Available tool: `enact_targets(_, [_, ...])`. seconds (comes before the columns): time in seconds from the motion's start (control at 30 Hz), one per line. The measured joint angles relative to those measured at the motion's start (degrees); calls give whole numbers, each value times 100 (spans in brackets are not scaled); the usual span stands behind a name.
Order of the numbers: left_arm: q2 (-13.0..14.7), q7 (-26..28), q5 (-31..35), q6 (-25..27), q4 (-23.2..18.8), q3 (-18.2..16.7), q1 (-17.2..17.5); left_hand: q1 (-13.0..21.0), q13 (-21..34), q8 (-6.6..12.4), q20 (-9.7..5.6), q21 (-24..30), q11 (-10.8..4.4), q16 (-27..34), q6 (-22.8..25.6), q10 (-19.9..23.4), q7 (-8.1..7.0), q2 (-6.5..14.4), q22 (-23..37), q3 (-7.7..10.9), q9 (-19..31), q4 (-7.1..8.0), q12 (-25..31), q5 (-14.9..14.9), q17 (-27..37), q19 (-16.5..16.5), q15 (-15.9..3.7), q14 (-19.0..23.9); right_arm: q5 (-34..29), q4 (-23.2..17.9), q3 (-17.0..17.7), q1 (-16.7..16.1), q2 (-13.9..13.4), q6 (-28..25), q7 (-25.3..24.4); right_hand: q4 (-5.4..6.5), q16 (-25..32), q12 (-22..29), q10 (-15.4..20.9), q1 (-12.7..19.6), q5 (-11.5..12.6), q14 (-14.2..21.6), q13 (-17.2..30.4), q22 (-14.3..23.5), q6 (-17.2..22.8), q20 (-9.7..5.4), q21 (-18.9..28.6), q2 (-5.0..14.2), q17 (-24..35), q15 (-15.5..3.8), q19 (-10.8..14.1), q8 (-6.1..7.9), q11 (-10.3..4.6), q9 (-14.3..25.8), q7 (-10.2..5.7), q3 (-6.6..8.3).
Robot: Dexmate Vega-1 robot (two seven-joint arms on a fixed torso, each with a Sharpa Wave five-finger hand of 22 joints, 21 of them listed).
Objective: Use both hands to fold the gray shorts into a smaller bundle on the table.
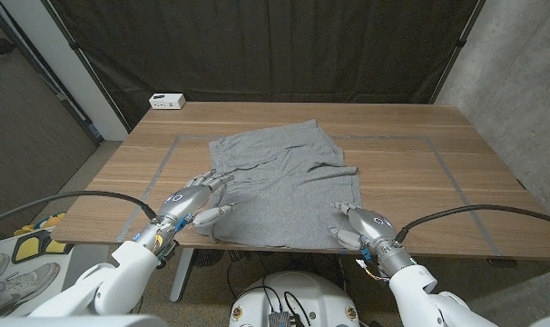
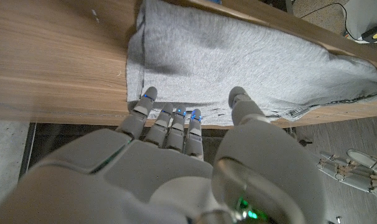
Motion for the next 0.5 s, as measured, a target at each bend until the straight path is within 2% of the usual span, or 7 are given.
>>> enact_targets(0.27, [86,-163,533,324,-128,61,60,755,39,66,20,-46,-102,66,340,471,18,-233,0,28,29,-30,90,44,0,184,-122,310,-723,111,-464,184,146,-410,213,-23,0,0,176,563,132,190,30,0,306,-78,4,-244,0,-11,168,89,-94,0,-86,23])
enact_targets(0.5, [204,-423,1084,683,-237,191,72,1402,82,66,31,-48,-247,120,439,755,5,-467,11,28,55,-30,155,126,20,379,-240,631,-1231,216,-712,288,264,-602,422,-23,41,0,380,931,212,334,52,0,500,-153,4,-456,53,-7,276,118,-196,0,-217,23])
